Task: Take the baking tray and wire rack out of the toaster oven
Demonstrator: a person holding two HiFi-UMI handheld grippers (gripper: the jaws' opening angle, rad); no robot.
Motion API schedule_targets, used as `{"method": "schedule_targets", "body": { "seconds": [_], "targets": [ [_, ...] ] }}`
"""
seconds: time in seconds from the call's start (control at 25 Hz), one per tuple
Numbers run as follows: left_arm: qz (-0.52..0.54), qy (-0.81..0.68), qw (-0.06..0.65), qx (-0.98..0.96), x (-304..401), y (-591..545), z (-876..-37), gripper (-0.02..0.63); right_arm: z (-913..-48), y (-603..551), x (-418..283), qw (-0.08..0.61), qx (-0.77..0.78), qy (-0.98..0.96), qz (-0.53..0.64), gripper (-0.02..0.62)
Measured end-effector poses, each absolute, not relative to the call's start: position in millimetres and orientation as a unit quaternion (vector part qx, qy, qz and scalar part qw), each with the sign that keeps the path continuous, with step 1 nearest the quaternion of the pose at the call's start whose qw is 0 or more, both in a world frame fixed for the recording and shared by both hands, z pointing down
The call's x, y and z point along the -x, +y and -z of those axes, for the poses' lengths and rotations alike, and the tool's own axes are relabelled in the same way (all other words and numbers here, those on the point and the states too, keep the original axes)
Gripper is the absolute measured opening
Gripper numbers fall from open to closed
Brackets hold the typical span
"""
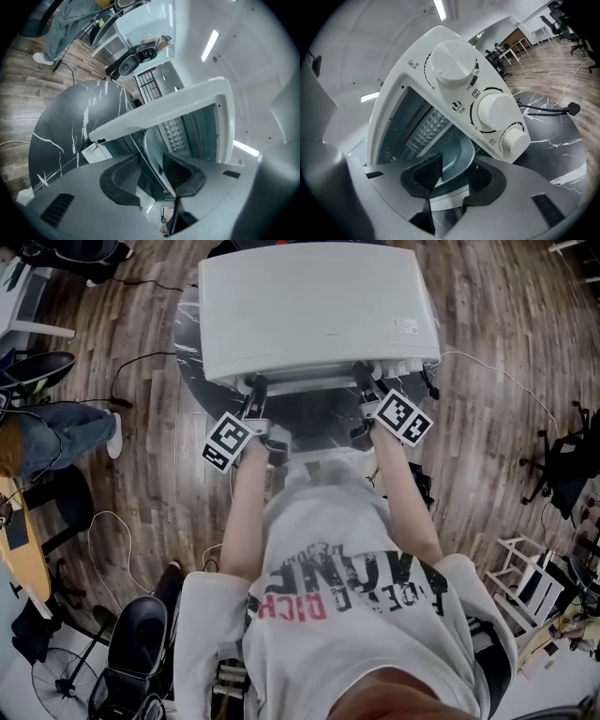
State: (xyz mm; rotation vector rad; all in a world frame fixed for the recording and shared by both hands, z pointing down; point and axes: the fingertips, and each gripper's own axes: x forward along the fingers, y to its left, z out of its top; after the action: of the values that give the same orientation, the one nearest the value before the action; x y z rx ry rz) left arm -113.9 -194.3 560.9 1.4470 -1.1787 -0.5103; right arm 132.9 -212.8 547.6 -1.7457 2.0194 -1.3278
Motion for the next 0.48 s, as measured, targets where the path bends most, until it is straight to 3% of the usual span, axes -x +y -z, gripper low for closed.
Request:
{"method": "schedule_targets", "body": {
  "seconds": [0.16,0.48],
  "targets": [
    [0.204,-0.502,0.566,-0.621,120,-196,-560,0.097,-546,-207,-133,0.085,0.58,0.68,0.441,0.137],
    [0.188,-0.488,0.563,-0.639,117,-184,-557,0.1,-544,-195,-134,0.083,0.575,0.682,0.444,0.136]
  ]
}}
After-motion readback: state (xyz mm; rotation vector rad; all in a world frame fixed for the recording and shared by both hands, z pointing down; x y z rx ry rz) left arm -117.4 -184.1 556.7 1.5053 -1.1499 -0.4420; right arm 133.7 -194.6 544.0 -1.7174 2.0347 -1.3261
